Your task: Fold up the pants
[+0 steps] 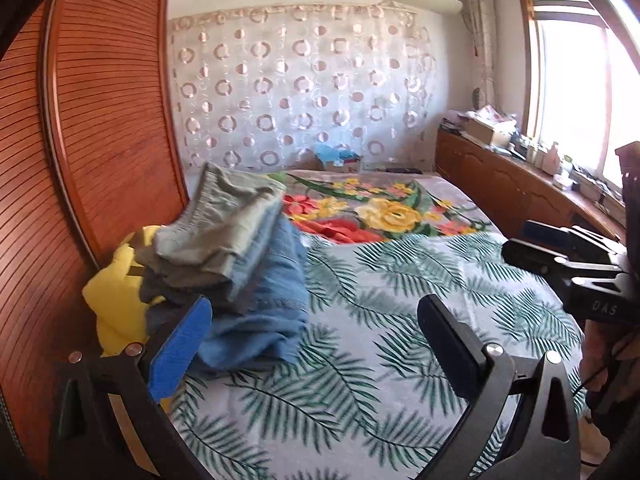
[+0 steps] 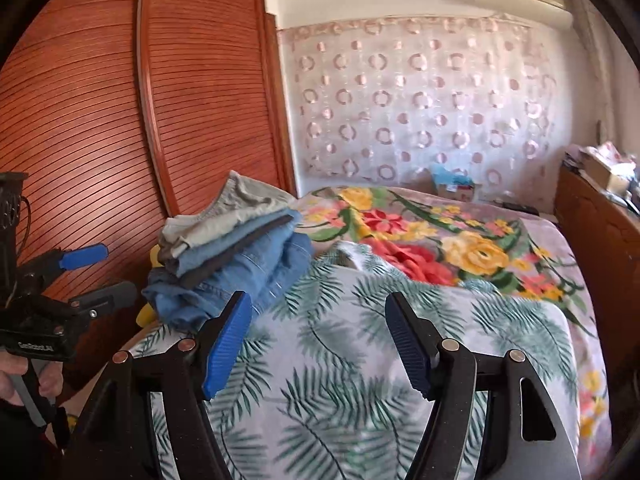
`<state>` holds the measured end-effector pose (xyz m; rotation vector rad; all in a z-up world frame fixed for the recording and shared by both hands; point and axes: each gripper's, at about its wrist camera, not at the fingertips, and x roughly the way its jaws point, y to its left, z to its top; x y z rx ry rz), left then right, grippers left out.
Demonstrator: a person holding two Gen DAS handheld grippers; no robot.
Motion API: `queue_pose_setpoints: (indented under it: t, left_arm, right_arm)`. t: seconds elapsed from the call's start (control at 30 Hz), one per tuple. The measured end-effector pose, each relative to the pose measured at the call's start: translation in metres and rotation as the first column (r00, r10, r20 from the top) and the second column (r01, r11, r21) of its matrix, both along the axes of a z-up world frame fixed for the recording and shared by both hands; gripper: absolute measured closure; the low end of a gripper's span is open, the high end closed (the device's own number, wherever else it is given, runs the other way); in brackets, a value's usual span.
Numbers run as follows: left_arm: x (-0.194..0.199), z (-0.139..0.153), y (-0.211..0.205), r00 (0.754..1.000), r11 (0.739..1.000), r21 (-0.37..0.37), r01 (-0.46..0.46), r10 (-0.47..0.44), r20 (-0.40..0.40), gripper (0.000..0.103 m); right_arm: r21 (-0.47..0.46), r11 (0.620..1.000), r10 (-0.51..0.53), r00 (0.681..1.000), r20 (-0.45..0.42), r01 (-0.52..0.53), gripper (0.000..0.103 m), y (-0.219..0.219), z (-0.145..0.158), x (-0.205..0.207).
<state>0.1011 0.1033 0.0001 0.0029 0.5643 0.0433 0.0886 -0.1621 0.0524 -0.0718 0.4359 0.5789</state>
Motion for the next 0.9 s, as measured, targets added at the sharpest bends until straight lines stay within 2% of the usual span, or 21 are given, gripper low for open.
queue_pose_setpoints:
  t: [0.23, 0.43, 0.9]
  left_arm:
    - [-0.008, -0.001, -0.038, 0.998, 0.998, -0.017, 0.066, -0.066, 0.000, 0.000]
    - [-0.015, 0.013, -0.070, 0.993, 0.993, -0.021, 0.118, -0.117, 0.029, 0.000]
    - [-0.036, 0.039, -0.105, 0.985, 0.987, -0.034, 0.155, -0.152, 0.086, 0.000]
  right_arm:
    - [-0.027, 0.993, -0.115, 0.993, 0.004, 0.115, 0.032, -0.023, 0.003, -0.033]
    - [-0.032, 0.978, -0.206, 0.979, 0.007, 0.206, 0.029, -0.027, 0.014, -0.061]
    - [0.017, 0.955, -0.295, 0.953, 0.060, 0.295, 0.026, -0.008, 0.029, -0.114]
